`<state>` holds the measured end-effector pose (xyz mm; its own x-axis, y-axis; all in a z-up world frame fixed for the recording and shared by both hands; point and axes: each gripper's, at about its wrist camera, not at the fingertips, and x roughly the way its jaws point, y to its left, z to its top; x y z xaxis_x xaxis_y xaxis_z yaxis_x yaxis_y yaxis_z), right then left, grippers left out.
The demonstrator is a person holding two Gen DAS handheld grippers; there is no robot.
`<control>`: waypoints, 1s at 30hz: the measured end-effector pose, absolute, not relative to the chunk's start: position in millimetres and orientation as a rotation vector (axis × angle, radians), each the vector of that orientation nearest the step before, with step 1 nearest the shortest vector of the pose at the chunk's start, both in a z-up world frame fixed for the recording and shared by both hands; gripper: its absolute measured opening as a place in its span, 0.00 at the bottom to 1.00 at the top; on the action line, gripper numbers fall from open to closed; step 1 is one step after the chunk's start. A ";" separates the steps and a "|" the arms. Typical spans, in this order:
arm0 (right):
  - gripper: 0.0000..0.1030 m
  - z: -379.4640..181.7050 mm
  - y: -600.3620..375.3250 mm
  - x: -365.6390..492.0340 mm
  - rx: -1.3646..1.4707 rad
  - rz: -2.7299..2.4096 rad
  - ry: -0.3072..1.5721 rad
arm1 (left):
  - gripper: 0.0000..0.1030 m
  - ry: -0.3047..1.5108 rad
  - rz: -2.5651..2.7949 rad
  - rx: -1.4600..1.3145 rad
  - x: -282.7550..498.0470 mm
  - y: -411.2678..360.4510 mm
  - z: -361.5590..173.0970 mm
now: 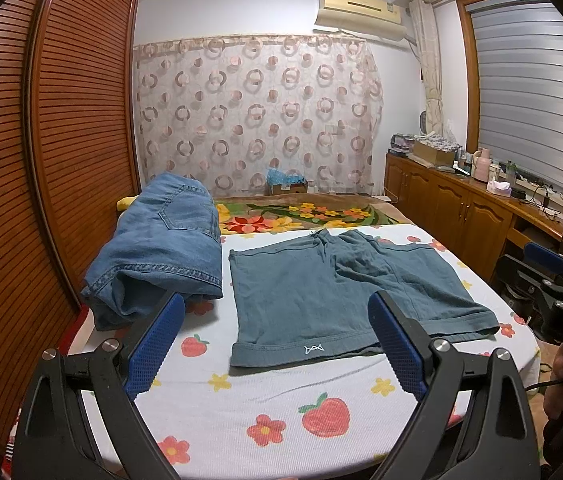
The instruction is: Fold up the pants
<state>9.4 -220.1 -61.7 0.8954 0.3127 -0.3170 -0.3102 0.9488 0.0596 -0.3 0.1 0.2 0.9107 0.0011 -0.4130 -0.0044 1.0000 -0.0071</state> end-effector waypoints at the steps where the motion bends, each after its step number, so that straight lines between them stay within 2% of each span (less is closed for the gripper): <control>1: 0.91 -59.9 -221.3 7.3 0.006 0.322 0.329 | 0.91 0.425 0.003 -0.008 -0.4 0.1 0.2; 30: 0.91 -56.9 -219.9 4.5 -0.001 0.308 0.325 | 0.91 0.419 0.003 -0.006 -0.6 0.1 0.3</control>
<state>4.5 -219.9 -56.9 0.9014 0.2979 -0.3141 -0.2983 0.9533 0.0481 -0.6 0.1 0.3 0.9135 0.0019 -0.4067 -0.0044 1.0000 -0.0052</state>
